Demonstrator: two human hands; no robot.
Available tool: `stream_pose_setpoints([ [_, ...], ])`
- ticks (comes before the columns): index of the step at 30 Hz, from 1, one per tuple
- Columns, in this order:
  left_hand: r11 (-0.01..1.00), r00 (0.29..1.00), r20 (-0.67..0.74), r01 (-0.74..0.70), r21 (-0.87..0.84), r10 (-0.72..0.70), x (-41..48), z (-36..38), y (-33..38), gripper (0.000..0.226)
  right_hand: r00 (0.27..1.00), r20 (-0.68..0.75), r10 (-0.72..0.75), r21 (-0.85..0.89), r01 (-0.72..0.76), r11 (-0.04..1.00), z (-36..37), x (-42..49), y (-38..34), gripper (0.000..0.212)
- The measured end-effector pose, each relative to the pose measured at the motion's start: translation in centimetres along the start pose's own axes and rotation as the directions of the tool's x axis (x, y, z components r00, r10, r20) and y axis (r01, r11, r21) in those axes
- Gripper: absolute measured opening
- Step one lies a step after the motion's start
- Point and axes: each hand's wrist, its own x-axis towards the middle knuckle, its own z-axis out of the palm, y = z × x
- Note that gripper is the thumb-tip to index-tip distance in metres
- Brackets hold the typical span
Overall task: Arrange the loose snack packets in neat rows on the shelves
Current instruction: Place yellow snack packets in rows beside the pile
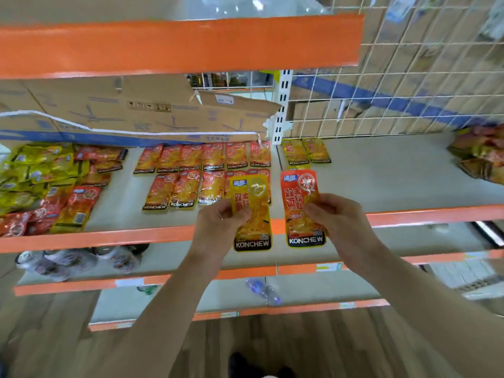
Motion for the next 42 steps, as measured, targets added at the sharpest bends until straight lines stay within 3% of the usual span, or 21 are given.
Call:
stream_pose_setpoints([
  [5,0.999,0.997,0.072,-0.040,0.004,0.040,2.0,2.7,0.2,0.022,0.997,-0.083,0.000,-0.030,-0.002,1.000,-2.0,1.4,0.6,0.013],
  [12,0.993,0.992,0.101,-0.081,0.091,0.071,3.7,6.2,0.3,0.013,0.993,-0.115,0.028,-0.007,-0.029,1.000,-4.9,3.5,1.1,0.015],
  [21,0.989,0.998,0.054,-0.027,0.146,0.019,6.9,13.1,-0.9,0.011,0.996,-0.076,0.039,0.001,-0.039,0.999,-10.4,8.3,0.8,0.013],
  [28,0.962,0.997,0.012,-0.072,0.264,0.072,9.6,20.2,-1.5,0.005,0.996,-0.006,0.084,-0.026,-0.084,0.996,-15.1,13.4,1.0,0.012],
  [34,0.804,0.982,-0.003,-0.151,0.575,0.187,12.6,22.9,-2.7,0.029,0.993,0.040,0.114,-0.089,-0.110,0.990,-17.5,16.9,1.6,0.015],
  [36,0.762,0.977,-0.018,-0.154,0.629,0.212,13.0,23.3,-3.1,0.025,0.990,0.054,0.129,-0.121,-0.122,0.985,-18.0,17.5,1.9,0.016],
  [37,0.720,0.969,-0.039,-0.156,0.676,0.246,13.3,23.4,-3.5,0.020,0.989,0.064,0.133,-0.126,-0.124,0.984,-18.1,17.8,2.0,0.016],
  [40,0.510,0.938,-0.086,-0.105,0.854,0.337,14.2,23.2,-5.1,0.032,0.988,0.088,0.130,-0.151,-0.116,0.982,-18.0,18.6,2.5,0.018],
  [42,0.448,0.916,-0.077,-0.118,0.886,0.395,14.0,23.0,-5.4,0.029,0.987,0.096,0.129,-0.154,-0.114,0.982,-17.7,19.0,2.7,0.020],
])
